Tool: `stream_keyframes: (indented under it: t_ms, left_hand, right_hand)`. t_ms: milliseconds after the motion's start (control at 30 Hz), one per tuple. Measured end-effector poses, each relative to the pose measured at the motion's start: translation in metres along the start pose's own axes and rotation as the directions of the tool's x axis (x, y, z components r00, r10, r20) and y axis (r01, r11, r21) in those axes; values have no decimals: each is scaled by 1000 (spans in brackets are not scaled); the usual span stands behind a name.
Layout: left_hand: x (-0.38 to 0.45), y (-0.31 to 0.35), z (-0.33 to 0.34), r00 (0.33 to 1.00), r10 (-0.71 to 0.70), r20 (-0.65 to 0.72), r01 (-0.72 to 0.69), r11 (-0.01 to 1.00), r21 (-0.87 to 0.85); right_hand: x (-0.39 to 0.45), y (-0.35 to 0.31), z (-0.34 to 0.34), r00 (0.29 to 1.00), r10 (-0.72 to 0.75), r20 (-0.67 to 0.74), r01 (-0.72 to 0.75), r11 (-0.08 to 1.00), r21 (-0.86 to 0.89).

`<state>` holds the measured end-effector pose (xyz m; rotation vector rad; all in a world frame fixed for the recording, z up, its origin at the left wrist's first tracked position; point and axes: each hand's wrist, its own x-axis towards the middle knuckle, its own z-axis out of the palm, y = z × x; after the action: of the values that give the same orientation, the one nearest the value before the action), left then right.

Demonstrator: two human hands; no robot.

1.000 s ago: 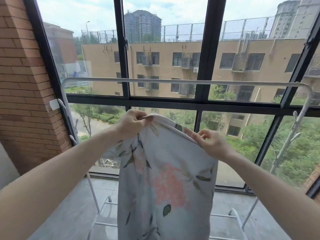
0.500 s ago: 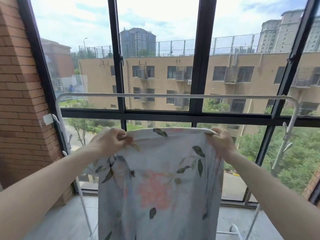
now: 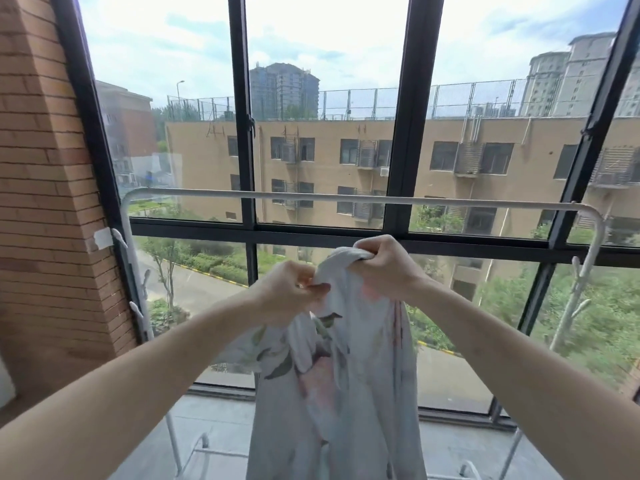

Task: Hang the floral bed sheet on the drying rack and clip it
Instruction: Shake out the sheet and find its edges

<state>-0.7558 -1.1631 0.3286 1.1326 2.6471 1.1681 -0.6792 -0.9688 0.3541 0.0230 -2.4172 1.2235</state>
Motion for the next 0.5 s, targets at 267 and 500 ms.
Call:
stream_keyframes:
  t_ms: [267, 500]
  left_hand:
    - [8, 15, -13, 986, -12, -167, -12, 990, -141]
    - [23, -20, -31, 928, -12, -372, 59, 992, 115]
  right_hand:
    - [-65, 141, 24, 926, 293, 239, -215, 929, -303]
    - [-79, 209, 15, 892, 442, 95, -384, 851, -357]
